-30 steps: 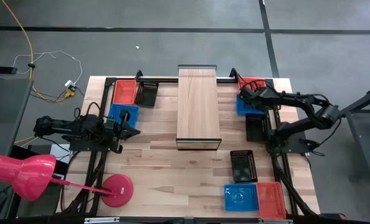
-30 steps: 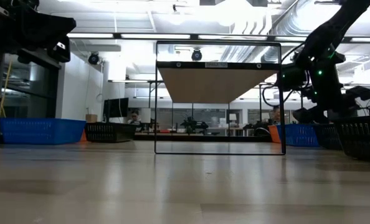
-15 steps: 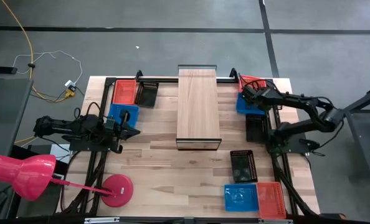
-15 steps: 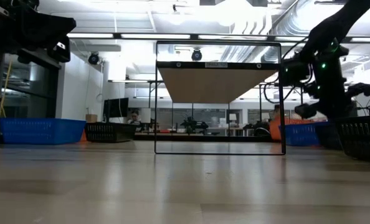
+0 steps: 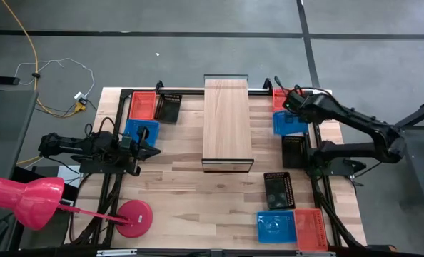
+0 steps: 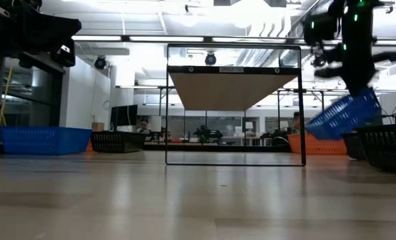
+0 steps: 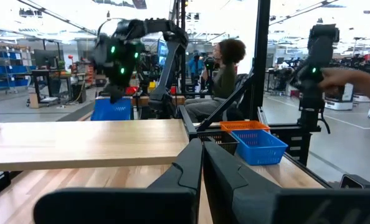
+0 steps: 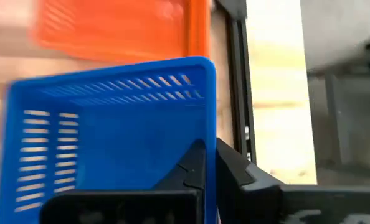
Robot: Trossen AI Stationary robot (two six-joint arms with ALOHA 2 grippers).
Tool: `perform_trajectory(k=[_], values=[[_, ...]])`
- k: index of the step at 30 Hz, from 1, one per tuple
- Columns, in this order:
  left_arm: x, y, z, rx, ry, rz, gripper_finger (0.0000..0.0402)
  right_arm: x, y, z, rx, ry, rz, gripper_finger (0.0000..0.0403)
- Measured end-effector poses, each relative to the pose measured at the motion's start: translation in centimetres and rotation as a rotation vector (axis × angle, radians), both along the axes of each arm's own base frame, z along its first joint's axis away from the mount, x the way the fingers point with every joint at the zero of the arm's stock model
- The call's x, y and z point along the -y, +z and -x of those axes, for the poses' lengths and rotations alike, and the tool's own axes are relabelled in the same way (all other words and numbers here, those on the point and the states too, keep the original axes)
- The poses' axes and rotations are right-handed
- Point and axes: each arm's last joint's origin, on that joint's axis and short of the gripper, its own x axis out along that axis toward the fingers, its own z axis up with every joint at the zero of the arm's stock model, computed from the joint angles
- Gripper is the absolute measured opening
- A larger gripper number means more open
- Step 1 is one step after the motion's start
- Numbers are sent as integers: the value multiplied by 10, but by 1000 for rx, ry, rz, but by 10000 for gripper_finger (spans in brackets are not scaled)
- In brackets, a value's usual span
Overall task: Stack baskets on shelf by color
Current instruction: Put the top right blue bin on the shelf
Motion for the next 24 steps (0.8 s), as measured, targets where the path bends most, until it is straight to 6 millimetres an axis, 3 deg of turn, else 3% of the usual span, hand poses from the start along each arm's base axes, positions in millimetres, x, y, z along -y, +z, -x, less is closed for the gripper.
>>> perform_trajectory(k=[8, 12, 17, 24], values=[[0, 0, 0, 0, 0, 0, 3, -14, 71, -10, 343, 194, 271, 0], [0, 0, 0, 0, 0, 0, 3, -17, 95, -20, 571, 276, 457, 0], [0, 0, 0, 0, 0, 0, 3, -6, 81, -56, 723, 320, 491, 0], [0, 0, 0, 0, 0, 0, 3, 19, 51, -119, 870, 337, 374, 0]])
